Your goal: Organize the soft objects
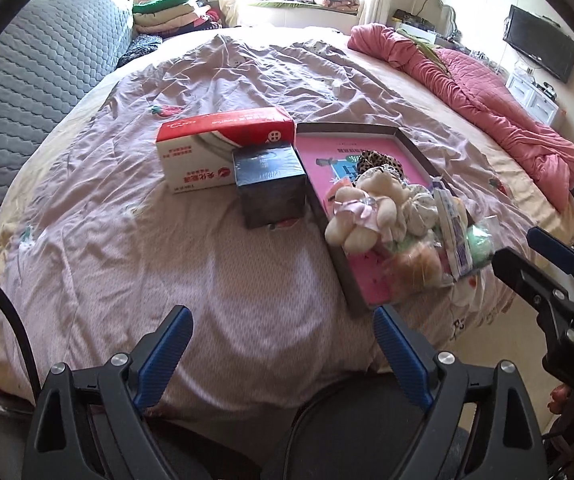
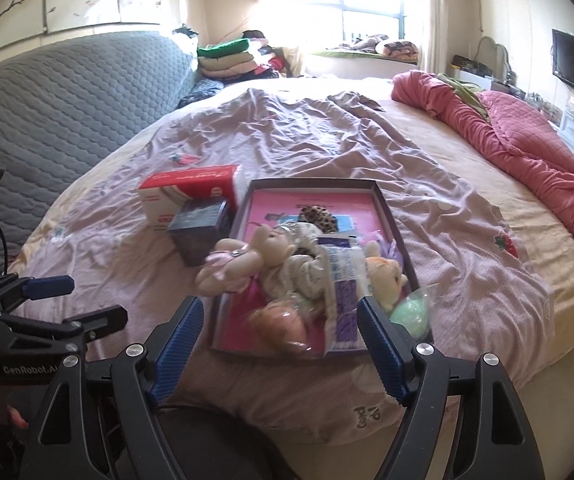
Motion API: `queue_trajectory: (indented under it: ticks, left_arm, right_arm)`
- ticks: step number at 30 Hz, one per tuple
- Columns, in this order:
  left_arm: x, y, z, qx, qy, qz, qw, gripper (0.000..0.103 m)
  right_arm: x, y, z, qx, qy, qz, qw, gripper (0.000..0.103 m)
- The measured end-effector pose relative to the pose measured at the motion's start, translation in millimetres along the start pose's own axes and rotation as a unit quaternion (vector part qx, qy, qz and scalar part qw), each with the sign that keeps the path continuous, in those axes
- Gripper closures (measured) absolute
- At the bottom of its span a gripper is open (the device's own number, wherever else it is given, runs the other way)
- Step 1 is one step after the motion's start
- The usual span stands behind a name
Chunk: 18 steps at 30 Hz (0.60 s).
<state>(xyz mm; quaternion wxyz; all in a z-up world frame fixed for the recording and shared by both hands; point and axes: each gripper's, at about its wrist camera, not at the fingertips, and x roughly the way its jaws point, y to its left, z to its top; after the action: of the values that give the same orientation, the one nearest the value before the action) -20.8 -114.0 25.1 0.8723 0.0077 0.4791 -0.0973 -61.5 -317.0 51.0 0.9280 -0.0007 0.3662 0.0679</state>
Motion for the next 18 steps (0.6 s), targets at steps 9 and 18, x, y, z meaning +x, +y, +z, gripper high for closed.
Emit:
queue_trajectory:
  ticks: [9,18]
  left_arm:
    - [-16.7,12.7,-17.8,-0.017,-0.004,0.012,0.9998,0.012]
    - [-21.0,12.8,-30.1,-0.016,0.001,0.011,0.9998,0.012]
  right_arm:
    - [-19.2,23.5,-9.7,-0.025,-0.006,0.004,1.0,0.02]
    - [-20.4,31.2,-17.8,-0.021,0.004,0.009,1.0,0.02]
